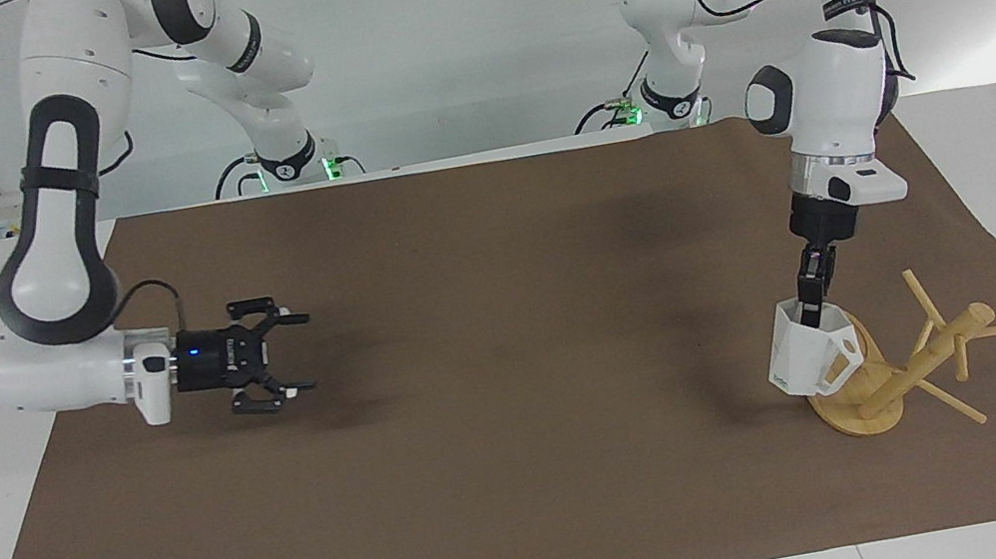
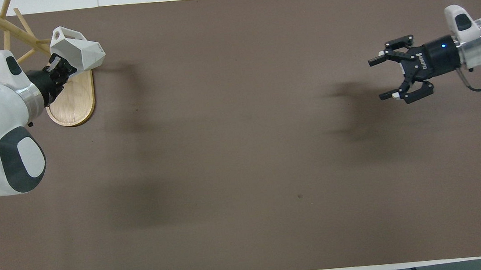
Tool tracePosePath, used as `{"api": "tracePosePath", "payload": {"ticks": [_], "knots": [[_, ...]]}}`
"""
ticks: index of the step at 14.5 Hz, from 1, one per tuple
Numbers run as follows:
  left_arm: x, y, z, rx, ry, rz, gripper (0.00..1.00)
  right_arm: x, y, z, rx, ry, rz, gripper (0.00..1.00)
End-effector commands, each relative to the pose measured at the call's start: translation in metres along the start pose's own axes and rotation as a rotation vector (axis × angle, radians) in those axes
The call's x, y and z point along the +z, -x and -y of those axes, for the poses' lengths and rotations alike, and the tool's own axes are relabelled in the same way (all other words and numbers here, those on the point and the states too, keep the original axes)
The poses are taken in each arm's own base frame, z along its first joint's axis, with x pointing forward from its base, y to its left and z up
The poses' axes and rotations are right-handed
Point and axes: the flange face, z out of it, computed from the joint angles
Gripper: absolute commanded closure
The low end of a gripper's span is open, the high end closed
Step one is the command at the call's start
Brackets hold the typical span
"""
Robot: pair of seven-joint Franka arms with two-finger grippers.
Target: Hang cup on rack
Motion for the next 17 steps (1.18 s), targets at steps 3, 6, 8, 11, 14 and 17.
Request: {"api": "tracePosePath", "payload": {"ticks": [3,6,8,11,14,17], "knots": [[0.001,-0.005,0.007,-0.062,0.020,-0.002,1.00,-0.100,-0.049,0.077,0.323,0.216,0.451,0.00],[0.005,-0.017,0.018,-0.101,0.010,-0.008,1.00,-0.135,-0.073,0.097,0.486,0.370,0.641,0.00],[0.007,-0.018,0.020,-0.105,0.005,-0.005,1.00,-0.147,-0.086,0.120,0.627,0.437,0.655,0.00],[0.010,-0.016,0.022,-0.113,0.001,0.000,1.00,-0.136,-0.127,0.145,0.835,0.576,0.758,0.00],[0.014,-0.021,0.028,-0.150,-0.006,0.010,1.00,-0.118,-0.157,0.164,1.053,0.684,0.756,0.00],[0.016,-0.029,0.039,-0.177,-0.029,0.016,0.93,-0.111,-0.182,0.163,1.171,0.786,0.693,0.00]]}}
